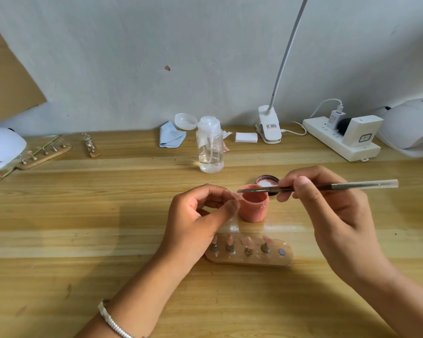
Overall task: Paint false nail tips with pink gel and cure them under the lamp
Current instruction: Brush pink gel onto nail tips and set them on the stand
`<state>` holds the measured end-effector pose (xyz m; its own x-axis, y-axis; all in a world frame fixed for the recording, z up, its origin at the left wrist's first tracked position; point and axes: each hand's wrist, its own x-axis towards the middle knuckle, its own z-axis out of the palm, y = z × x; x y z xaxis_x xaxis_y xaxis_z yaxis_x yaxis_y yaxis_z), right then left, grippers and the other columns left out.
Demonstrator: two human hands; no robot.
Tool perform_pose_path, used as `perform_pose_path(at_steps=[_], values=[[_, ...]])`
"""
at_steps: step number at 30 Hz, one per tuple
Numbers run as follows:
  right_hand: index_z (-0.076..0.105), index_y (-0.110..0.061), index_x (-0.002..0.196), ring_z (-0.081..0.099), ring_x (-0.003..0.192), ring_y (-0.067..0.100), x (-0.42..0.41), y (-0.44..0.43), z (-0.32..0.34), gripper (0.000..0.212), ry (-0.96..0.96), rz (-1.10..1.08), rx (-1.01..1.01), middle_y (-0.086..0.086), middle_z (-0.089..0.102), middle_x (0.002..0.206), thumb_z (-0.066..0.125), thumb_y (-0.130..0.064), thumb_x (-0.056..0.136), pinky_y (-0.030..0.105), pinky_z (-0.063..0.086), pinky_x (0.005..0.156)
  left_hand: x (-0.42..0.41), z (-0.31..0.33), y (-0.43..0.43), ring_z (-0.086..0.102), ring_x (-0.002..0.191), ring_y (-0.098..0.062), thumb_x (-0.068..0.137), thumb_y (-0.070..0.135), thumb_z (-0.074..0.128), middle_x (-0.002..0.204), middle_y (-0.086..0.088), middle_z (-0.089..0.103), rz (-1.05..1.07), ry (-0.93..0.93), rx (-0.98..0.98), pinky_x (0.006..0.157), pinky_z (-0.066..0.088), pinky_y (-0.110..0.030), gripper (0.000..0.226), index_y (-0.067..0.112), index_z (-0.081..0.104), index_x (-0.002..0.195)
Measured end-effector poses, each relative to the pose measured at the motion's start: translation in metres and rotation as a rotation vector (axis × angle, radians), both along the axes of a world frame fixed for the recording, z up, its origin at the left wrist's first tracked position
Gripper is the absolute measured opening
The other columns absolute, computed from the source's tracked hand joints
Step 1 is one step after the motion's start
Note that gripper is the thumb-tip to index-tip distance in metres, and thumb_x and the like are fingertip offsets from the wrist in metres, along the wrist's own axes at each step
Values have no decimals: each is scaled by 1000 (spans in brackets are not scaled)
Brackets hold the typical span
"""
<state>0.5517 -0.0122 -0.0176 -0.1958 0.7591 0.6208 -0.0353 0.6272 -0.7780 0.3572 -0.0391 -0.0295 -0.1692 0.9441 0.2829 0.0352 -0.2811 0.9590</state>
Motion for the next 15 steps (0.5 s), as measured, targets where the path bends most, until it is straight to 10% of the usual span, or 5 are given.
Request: perform_pose_path(at_steps=[15], values=[[70,-13,98,70,87,11,-4,-2,0,24,-2,-10,-15,-6,74,87,51,-28,100,14,47,80,1,1,1,68,72,-5,73,14,80,83,-5,77,6,-23,3,57,44,-9,7,19,75,77]])
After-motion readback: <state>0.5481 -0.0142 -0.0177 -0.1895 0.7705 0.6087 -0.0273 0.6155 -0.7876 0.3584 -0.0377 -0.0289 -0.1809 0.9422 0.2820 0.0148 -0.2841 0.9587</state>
